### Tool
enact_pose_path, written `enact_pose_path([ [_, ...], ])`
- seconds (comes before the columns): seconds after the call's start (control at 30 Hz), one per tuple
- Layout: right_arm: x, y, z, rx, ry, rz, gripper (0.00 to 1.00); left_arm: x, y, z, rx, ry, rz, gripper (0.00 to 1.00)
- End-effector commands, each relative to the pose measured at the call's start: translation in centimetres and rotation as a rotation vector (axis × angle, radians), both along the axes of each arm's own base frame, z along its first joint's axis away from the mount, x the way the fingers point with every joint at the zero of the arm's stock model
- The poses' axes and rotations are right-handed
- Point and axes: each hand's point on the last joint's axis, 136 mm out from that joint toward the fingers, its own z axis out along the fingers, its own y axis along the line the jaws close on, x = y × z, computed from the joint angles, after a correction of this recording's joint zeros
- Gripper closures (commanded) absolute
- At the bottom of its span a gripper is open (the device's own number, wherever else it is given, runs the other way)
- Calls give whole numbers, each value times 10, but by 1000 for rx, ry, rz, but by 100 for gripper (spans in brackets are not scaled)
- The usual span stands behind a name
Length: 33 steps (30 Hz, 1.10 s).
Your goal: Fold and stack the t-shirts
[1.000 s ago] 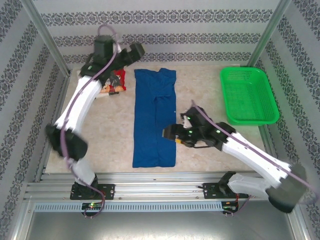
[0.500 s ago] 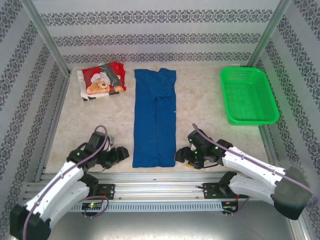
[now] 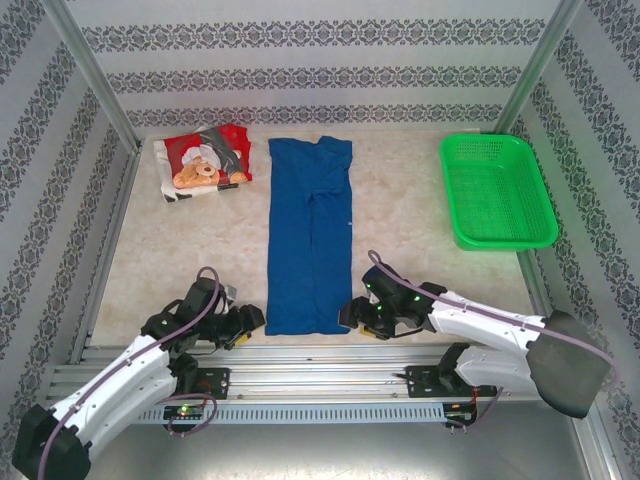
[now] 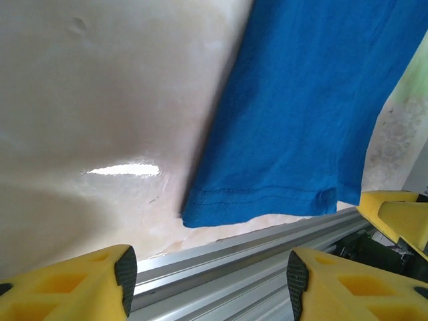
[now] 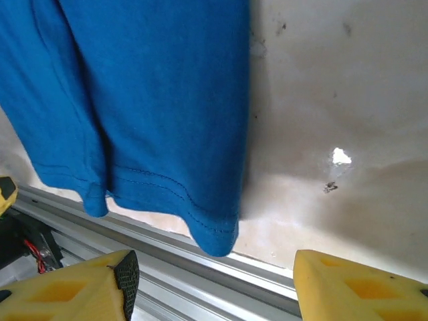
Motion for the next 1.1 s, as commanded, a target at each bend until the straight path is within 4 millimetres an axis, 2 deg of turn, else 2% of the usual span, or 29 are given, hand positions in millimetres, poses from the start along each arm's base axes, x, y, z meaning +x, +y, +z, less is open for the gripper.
enact_pose_path([
  [0.0,6,5,0,-5,-21,-9,36,10,-14,2,-32,-31,-5,39],
  [0.13,9,6,-4,-7,-25,-19,37,14,-25,-3,-51,-35,-6,39],
  [0.4,12,13,-9,-26,-16,3,38,12,-19,-18,42,1,-16,45],
  [0.57,18,17,-11,-31,-27,0,40,29,-34,-9,10,-47,-11,48],
  [0.7,20,18,-13,-47,-28,9,40,37,-47,-7,-7,-58,-23,49],
  [0.83,20,17,-20,-65,-15,12,42,38,-49,-12,20,-45,-35,53],
  [1.07,28,19,-21,-84,-18,18,45,56,-70,-2,-5,-57,-57,57],
])
